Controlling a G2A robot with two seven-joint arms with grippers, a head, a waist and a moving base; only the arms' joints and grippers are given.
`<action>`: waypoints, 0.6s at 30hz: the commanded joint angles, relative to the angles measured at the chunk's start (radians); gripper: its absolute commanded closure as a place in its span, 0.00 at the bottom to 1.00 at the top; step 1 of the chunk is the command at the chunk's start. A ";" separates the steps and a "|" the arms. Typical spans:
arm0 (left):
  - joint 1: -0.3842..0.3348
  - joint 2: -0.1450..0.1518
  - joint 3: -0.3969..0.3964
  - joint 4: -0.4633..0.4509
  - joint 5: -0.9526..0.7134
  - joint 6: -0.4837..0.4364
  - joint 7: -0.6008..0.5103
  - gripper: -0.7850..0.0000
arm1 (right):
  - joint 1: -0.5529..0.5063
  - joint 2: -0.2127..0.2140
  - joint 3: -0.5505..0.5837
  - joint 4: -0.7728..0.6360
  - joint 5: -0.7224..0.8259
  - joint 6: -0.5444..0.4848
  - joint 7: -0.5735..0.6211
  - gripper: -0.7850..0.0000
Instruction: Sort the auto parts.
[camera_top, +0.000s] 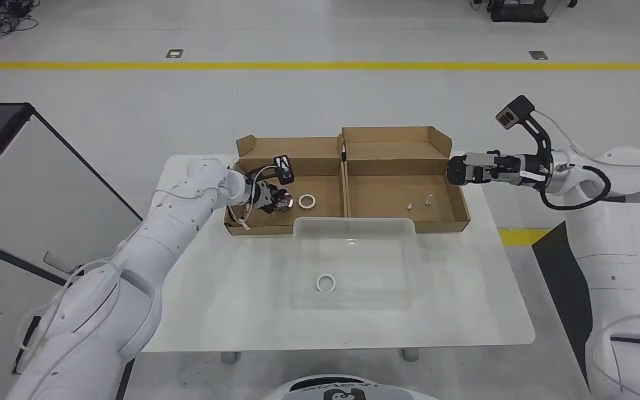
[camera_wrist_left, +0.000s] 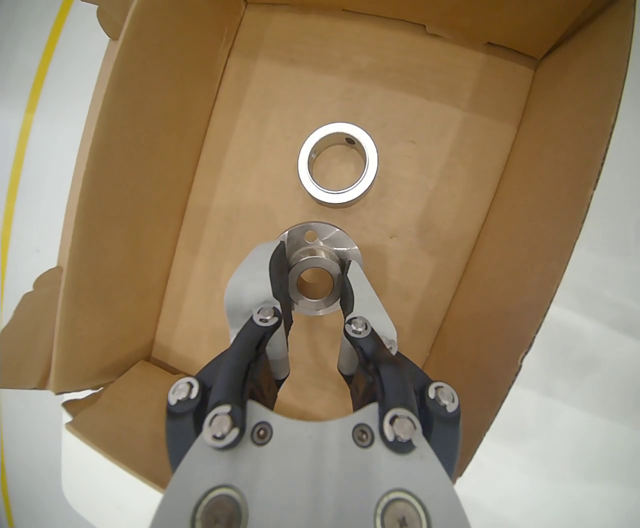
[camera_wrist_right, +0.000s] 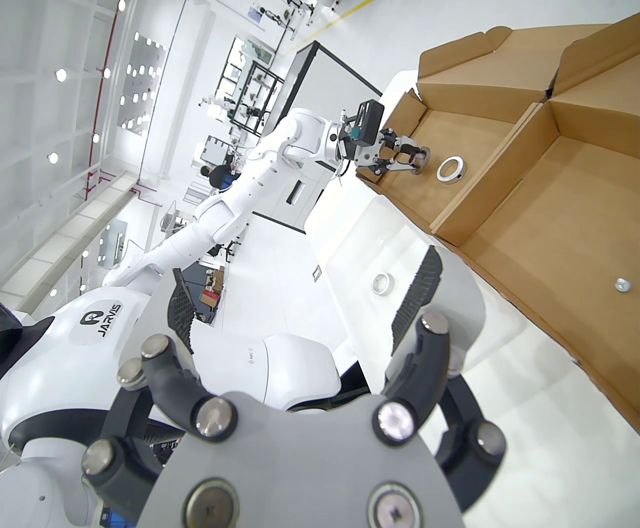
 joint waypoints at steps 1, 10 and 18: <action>-0.004 -0.006 0.004 0.015 0.005 0.000 0.009 1.00 | 0.000 0.000 0.000 0.000 0.000 0.000 0.000 0.00; -0.022 -0.027 0.009 0.075 0.007 -0.011 0.034 0.67 | 0.000 0.000 0.000 0.000 0.000 0.000 0.000 0.00; -0.032 -0.036 0.005 0.113 0.012 -0.015 0.061 0.50 | 0.000 0.000 0.000 0.000 0.000 0.000 0.000 0.00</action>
